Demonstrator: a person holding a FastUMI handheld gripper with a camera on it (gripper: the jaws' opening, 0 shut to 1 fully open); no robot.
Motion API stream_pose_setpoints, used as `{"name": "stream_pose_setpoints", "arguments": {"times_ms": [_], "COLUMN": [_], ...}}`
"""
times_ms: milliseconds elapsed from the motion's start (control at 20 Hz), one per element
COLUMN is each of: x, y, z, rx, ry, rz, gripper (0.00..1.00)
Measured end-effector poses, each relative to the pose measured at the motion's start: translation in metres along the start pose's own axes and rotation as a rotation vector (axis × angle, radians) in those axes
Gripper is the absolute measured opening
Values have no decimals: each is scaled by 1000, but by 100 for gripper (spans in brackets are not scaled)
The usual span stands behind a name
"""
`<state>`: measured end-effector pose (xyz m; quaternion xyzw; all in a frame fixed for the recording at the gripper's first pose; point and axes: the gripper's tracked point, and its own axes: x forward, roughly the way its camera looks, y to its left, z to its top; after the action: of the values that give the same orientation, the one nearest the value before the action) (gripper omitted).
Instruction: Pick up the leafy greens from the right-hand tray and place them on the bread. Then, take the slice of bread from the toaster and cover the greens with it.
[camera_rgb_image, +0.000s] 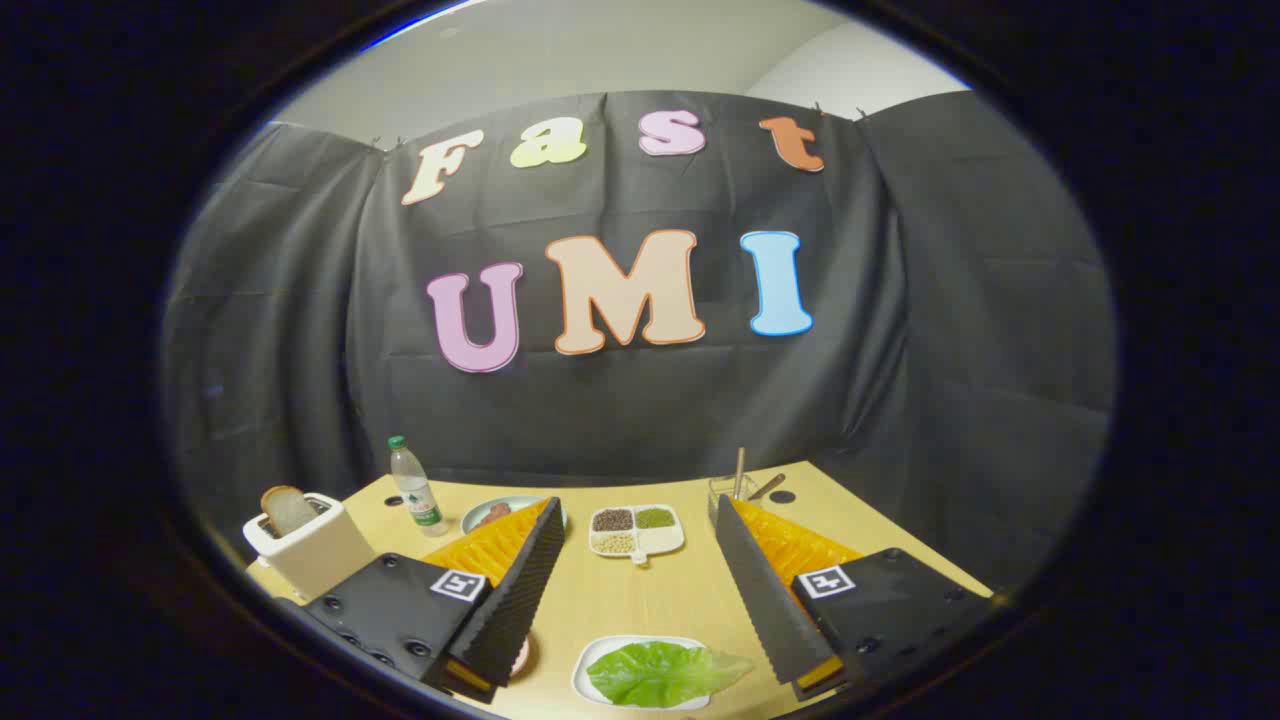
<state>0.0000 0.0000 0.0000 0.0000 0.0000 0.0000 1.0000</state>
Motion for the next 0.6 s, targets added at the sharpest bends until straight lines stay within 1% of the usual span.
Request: {"name": "stream_pose_setpoints", "arguments": {"times_ms": [250, 400, 600], "x": [1, -2, -7], "y": [-7, -20, -37], "z": [-1, -5, -19], "rx": [4, -17, -7], "ry": [3, 18, 62], "rz": [16, 0, -23], "gripper": [97, 97, 97]}}
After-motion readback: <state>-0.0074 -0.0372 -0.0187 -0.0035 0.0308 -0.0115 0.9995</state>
